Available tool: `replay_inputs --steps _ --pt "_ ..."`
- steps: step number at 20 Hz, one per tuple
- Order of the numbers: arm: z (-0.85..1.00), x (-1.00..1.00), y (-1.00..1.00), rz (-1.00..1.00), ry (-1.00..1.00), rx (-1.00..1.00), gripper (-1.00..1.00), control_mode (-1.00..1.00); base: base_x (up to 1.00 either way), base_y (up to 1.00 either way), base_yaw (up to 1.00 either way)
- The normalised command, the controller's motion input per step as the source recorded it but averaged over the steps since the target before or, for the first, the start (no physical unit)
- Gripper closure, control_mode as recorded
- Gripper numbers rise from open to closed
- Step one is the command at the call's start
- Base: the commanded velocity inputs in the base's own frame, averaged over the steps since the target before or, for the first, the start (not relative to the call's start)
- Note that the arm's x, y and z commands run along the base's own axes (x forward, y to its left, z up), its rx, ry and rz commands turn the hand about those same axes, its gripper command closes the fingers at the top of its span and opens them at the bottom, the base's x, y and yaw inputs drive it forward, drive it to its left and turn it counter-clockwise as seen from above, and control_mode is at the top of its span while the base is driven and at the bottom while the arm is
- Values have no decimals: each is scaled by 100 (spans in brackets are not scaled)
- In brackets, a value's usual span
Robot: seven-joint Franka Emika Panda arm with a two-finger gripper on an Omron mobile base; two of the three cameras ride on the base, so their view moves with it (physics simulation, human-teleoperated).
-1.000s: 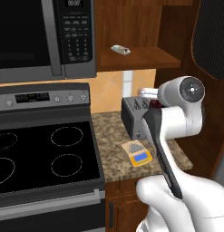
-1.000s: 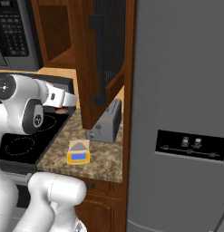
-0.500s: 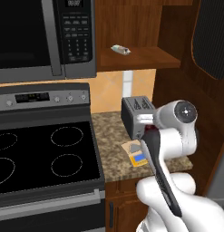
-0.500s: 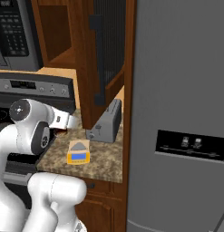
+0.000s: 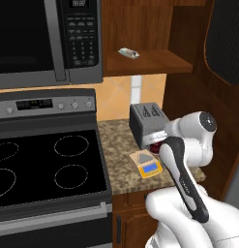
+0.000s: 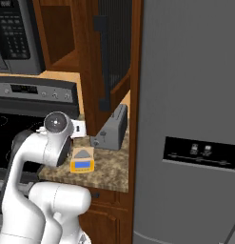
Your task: Pick the canned food and place it on the digital scale for weighing, and close the cabinet.
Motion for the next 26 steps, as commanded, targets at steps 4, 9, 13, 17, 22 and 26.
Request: replay_inputs --steps 4,9,13,17,22,26 --pt "-58 18 26 31 -1 0 100 -100 0 0 0" --pt "-30 10 -4 19 -1 0 100 -100 0 0 0" --pt "-14 7 -1 12 -9 0 100 -100 0 0 0" --pt "-4 22 -14 9 -9 0 100 -100 0 0 0" --pt "-18 21 -23 8 -5 0 100 -100 0 0 0" --pt "-36 11 -1 8 1 0 100 -100 0 0 0"
